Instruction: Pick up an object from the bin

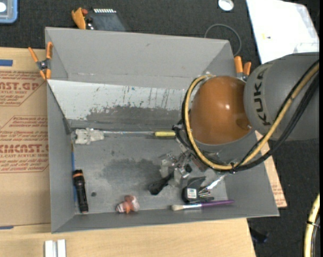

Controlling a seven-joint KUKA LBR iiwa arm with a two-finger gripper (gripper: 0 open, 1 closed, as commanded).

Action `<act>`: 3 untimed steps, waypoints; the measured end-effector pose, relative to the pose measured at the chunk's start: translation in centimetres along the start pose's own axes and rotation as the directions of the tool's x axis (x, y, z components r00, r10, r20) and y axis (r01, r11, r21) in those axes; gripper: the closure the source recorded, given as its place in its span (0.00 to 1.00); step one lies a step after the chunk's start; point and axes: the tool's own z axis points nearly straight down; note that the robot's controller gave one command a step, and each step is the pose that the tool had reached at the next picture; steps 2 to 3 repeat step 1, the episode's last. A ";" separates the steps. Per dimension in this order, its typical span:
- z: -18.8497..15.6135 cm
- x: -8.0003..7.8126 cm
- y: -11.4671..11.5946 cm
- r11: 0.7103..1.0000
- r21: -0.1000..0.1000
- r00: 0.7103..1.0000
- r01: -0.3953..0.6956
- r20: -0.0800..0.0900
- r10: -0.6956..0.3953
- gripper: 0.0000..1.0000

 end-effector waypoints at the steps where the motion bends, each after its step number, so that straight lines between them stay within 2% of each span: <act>1: -3.0 -0.2 0.0 1.000 0.003 1.000 0.000 0.006 0.000 1.00; 3: -3.0 -0.2 0.0 1.000 0.003 1.000 0.000 0.006 0.000 1.00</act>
Offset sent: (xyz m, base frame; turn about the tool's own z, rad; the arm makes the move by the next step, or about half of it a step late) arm 0.0016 0.0003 0.0481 0.0000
